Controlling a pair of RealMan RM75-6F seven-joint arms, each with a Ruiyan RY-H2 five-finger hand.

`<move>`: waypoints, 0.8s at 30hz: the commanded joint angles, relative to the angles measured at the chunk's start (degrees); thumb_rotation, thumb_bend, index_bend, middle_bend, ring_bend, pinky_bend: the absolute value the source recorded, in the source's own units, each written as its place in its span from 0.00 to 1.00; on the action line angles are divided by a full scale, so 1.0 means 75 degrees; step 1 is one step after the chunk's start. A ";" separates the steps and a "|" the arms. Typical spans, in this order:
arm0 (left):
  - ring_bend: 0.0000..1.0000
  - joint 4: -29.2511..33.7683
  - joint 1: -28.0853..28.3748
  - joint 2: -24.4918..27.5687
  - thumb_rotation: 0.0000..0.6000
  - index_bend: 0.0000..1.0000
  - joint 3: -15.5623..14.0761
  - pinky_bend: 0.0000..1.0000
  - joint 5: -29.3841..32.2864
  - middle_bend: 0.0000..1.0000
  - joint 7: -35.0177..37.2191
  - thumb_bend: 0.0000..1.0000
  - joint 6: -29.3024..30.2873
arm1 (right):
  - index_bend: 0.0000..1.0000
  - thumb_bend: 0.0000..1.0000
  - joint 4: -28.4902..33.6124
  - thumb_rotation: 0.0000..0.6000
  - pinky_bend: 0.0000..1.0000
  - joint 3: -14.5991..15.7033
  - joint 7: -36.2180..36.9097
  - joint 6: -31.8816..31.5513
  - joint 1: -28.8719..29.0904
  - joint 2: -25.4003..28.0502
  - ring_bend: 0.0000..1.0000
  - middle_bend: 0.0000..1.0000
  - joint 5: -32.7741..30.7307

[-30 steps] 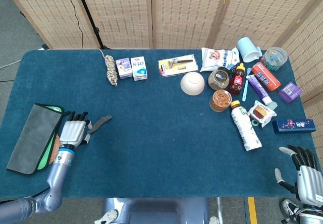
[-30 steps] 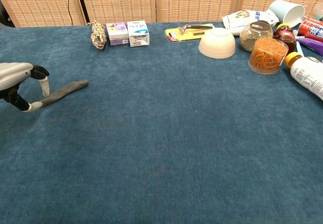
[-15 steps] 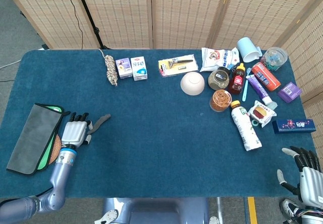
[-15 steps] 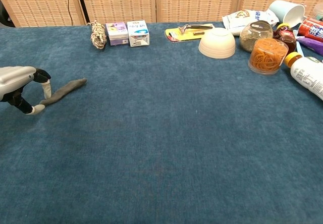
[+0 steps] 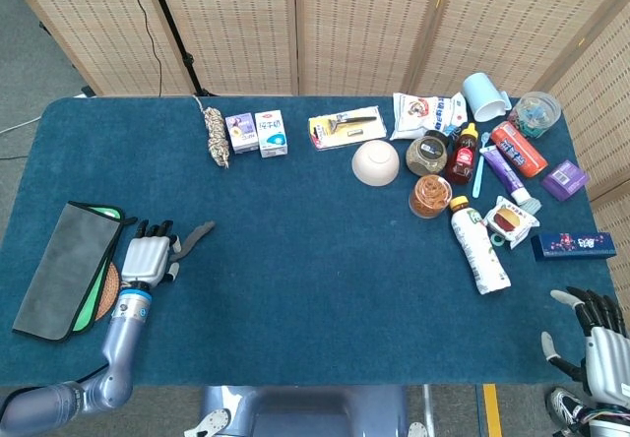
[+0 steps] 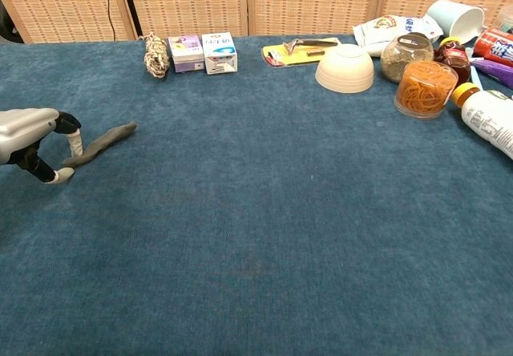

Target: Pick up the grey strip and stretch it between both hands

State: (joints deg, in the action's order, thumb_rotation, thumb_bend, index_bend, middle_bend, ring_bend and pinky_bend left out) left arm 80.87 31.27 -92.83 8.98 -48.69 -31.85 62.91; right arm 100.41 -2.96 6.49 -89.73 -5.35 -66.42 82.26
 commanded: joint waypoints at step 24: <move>0.17 -0.0054 0.0130 -0.0204 1.00 0.55 0.0062 0.03 -0.0017 0.16 -0.0056 0.56 0.0099 | 0.26 0.39 0.0016 1.00 0.00 0.0011 0.0006 0.0010 -0.0056 0.0024 0.10 0.18 -0.0014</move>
State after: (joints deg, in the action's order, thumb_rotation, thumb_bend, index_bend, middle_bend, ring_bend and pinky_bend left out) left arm 80.48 32.25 -94.32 9.43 -48.72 -32.34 63.58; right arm 100.55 -2.88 6.53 -89.66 -5.77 -66.24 82.15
